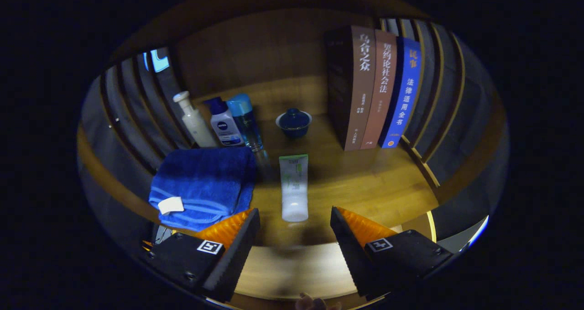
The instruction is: Pull open the drawer, take out the items inside it, and place them on the countertop above the cabinet.
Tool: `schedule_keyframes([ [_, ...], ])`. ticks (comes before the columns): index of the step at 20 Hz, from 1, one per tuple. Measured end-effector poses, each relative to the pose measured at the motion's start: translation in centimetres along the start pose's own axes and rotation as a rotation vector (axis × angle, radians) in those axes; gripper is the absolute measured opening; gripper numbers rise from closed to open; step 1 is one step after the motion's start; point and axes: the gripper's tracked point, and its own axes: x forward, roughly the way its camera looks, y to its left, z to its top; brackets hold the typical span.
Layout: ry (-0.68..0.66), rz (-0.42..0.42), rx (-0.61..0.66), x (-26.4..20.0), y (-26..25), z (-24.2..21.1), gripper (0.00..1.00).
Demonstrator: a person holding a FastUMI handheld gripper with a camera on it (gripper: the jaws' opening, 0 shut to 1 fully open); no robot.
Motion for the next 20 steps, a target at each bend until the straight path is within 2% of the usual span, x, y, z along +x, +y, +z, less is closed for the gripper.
schedule_keyframes([
  [4, -0.142, 0.036, -0.034, -6.1, 0.8, -0.4, 0.98],
  [7, -0.264, 0.073, -0.006, -10.8, 1.1, -1.3, 0.99],
  [12, -0.420, 0.066, -0.026, -16.9, 0.8, -6.3, 0.98],
  [16, -0.483, 0.052, -0.021, -19.0, -0.3, -11.2, 0.98],
  [20, -0.485, 0.043, 0.002, -18.5, -1.2, -16.7, 0.98],
])
